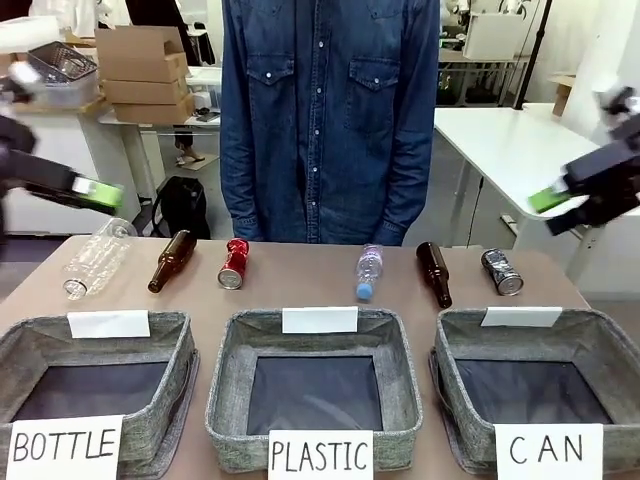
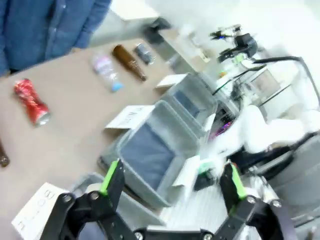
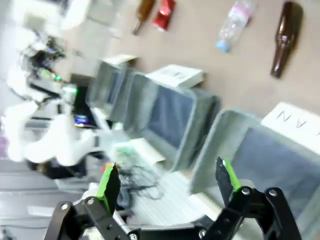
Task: Sort the can waste into the basket.
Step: Pick up the can waste from the table and place it in the right Fabric basket.
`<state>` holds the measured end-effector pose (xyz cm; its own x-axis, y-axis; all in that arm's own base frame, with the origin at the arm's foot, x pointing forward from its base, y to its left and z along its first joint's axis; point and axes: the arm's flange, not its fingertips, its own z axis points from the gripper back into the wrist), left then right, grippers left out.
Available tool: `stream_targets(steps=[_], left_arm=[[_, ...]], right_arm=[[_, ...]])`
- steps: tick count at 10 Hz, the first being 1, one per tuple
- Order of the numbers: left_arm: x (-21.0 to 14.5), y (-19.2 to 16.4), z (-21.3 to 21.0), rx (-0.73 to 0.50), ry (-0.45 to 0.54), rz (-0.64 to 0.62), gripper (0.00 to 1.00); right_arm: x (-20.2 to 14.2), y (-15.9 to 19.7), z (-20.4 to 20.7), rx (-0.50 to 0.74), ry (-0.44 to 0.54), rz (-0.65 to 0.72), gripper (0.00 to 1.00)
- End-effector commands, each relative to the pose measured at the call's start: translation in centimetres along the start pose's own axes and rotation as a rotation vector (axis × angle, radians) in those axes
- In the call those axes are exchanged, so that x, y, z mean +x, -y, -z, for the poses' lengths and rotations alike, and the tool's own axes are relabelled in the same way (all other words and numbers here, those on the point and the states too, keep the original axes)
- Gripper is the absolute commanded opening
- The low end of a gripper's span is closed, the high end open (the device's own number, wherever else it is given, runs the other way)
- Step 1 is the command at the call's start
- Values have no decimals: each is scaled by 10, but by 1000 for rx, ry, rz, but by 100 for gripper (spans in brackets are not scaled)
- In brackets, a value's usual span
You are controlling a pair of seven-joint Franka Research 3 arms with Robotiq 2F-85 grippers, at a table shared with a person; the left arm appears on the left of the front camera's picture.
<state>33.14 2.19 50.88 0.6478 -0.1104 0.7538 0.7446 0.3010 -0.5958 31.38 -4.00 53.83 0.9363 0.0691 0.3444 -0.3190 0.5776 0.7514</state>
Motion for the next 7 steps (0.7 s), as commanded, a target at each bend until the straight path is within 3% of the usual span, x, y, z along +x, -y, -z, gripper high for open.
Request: stream_targets(steps=[1,3,4,5,7], left_arm=[[-57,-35,-35,-170,306,-279,100],[-92,-61,-54,-170,454,-424,100],[-89,-65,-51,-115,490,-450,100],[-65,-59,-90,-177,377,-325,100],[-65,-59,-90,-177,377,-325,100]], right_arm=[[-12,41,-35,290,267,393,100],[-25,55,-57,375,405,397,100],[-21,50,-53,243,416,423,100],[-30,62,-67,289,257,334,100],[-30,62,-67,289,257,334,100]])
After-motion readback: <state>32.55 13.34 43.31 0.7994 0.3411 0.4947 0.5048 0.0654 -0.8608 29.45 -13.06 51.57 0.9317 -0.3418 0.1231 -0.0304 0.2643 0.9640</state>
